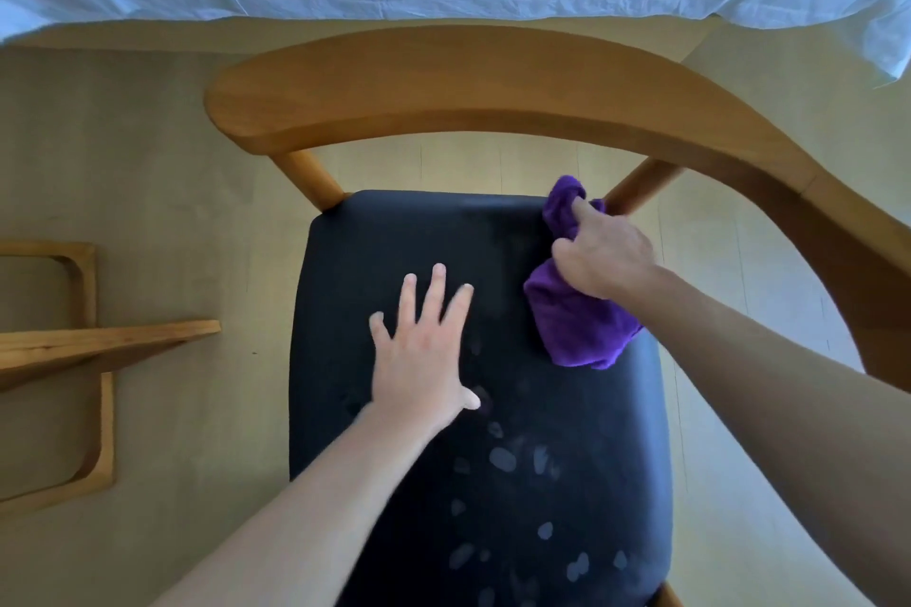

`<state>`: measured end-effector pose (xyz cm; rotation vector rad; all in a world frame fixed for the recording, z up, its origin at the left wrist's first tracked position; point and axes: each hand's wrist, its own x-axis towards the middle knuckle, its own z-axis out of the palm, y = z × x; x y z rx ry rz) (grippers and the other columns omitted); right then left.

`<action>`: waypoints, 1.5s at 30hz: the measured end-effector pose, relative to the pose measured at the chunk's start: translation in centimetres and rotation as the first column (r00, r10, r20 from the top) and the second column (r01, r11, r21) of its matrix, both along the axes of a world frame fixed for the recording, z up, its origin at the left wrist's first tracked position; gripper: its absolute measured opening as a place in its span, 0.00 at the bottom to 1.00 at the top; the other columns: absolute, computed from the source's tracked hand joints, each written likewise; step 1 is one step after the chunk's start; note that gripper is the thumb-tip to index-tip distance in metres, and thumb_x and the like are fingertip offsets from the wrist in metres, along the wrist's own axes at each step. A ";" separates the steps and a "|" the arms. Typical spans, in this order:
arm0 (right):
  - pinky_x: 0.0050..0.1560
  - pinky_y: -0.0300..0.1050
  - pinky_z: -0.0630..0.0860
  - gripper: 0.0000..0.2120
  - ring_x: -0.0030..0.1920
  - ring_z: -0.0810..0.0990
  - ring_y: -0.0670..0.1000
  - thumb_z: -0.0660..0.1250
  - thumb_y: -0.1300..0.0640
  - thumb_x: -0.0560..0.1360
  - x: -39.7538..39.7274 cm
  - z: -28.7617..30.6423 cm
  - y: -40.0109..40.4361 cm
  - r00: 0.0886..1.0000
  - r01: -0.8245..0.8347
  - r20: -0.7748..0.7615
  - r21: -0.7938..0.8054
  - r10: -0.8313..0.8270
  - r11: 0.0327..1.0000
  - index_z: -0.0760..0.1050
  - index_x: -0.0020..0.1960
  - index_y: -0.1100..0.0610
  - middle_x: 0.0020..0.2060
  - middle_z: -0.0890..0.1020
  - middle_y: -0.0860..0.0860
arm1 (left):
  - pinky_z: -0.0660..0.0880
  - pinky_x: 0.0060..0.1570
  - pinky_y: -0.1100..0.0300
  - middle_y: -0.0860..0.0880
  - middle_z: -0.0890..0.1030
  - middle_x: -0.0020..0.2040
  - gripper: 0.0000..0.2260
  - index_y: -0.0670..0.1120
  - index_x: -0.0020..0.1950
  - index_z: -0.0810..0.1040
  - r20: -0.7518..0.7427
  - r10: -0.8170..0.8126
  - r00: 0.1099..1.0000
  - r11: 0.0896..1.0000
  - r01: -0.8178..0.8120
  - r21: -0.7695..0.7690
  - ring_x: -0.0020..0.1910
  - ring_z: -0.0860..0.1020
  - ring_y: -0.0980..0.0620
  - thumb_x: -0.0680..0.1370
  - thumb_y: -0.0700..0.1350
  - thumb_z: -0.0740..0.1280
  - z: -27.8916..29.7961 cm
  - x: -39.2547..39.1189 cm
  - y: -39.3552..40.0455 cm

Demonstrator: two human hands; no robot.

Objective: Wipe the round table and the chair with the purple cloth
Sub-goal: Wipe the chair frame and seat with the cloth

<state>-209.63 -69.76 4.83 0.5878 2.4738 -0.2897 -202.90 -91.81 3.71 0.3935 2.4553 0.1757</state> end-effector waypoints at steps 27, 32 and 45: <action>0.49 0.52 0.73 0.34 0.53 0.79 0.62 0.58 0.48 0.77 4.5 0.1 -2.3 0.951 -0.299 -0.038 0.142 0.307 0.944 0.50 0.81 0.42 0.54 0.79 0.58 | 0.68 0.70 0.45 0.41 0.43 0.83 0.51 0.55 0.83 0.44 -0.126 0.121 0.985 0.983 -0.136 -0.121 0.80 0.53 0.36 0.73 0.57 0.76 0.4 1.3 -7.0; 0.43 0.51 0.72 0.36 0.51 0.81 0.62 0.60 0.49 0.76 9.2 0.0 -9.4 0.871 -0.490 -0.010 0.044 0.490 0.871 0.49 0.80 0.45 0.54 0.77 0.57 | 0.73 0.64 0.49 0.43 0.45 0.83 0.50 0.56 0.82 0.47 -0.137 0.145 0.980 0.985 -0.157 -0.078 0.79 0.55 0.38 0.72 0.57 0.77 0.1 1.4 -7.7; 0.44 0.51 0.73 0.32 0.49 0.80 0.62 0.60 0.49 0.77 6.9 -0.2 -5.0 0.944 -0.319 -0.009 0.231 0.330 0.919 0.56 0.79 0.48 0.52 0.78 0.57 | 0.74 0.63 0.51 0.44 0.46 0.83 0.46 0.55 0.82 0.48 -0.153 0.140 0.978 0.985 -0.154 -0.083 0.79 0.54 0.40 0.74 0.59 0.74 0.5 1.9 -7.9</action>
